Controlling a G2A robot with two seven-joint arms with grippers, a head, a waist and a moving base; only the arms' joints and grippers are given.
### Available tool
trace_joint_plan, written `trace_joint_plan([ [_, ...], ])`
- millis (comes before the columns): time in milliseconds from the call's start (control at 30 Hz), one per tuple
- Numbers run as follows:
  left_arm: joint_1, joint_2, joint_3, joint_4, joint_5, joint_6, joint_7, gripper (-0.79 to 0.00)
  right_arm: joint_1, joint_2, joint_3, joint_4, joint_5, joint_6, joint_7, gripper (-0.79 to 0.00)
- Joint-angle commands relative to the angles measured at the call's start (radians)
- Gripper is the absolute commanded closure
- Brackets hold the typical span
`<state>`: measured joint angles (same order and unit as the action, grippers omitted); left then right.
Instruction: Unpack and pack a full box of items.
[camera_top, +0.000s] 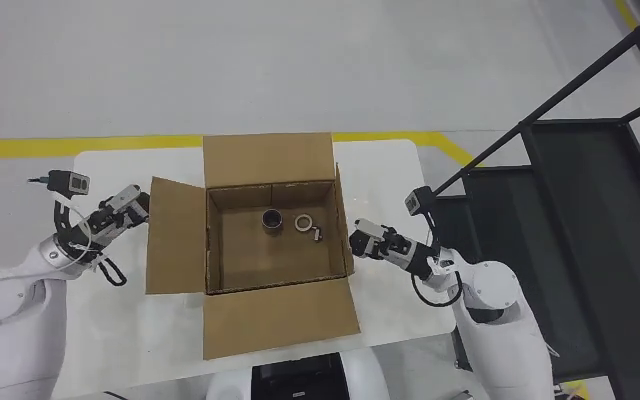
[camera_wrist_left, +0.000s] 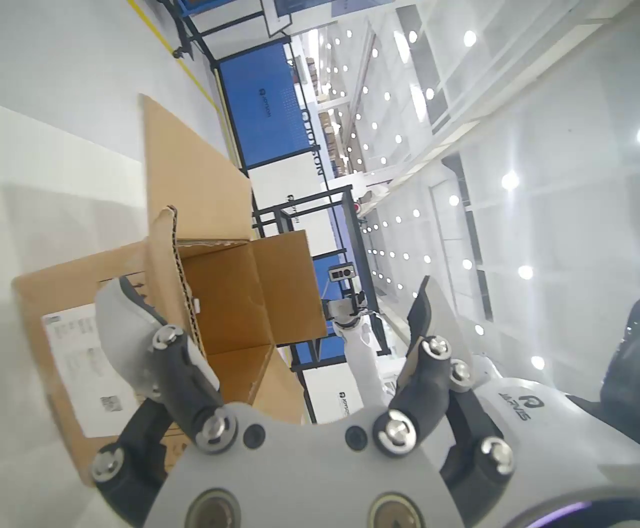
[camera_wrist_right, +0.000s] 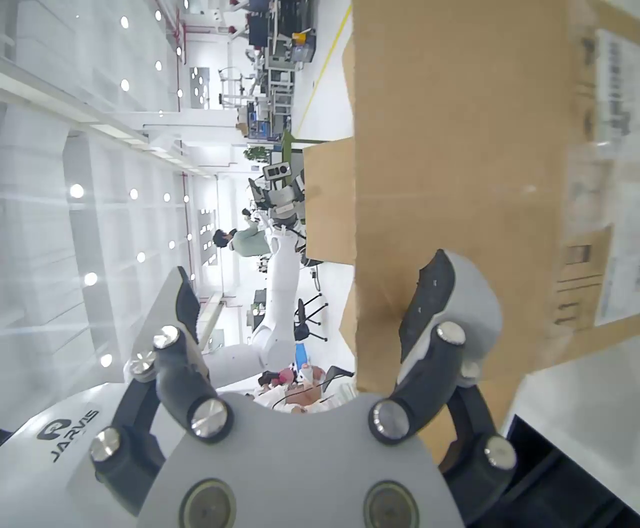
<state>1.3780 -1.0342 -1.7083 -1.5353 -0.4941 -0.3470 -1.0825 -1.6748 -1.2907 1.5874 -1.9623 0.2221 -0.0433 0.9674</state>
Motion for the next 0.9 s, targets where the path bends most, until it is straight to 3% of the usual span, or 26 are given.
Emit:
trace_joint_plan([
  [0,-0.014,-0.004,0.036,-0.011,-0.047,0.013,-0.003,-0.785,0.013,0.001,-0.032,0.013,-0.025,-0.004,-0.003,-0.785],
  [167,-0.067,-0.015,0.138,0.000,-0.043,0.004,-0.005,-0.785,0.043,0.002,-0.091,0.059,-0.020,-0.016,-0.023,-0.785],
  [433,-0.180,-0.032,0.296,0.110,-0.056,0.014,-0.105,-0.785,0.063,0.008,-0.167,0.099,-0.073,-0.010,-0.027,-0.785],
  [600,-0.244,-0.037,0.352,0.180,-0.025,-0.006,-0.173,-0.785,0.080,0.011,-0.215,0.115,-0.126,-0.009,-0.043,-0.785],
  [867,-0.289,-0.036,0.417,0.231,0.086,-0.048,-0.252,-0.785,0.123,0.015,-0.290,0.132,-0.225,0.003,-0.077,-0.785],
])
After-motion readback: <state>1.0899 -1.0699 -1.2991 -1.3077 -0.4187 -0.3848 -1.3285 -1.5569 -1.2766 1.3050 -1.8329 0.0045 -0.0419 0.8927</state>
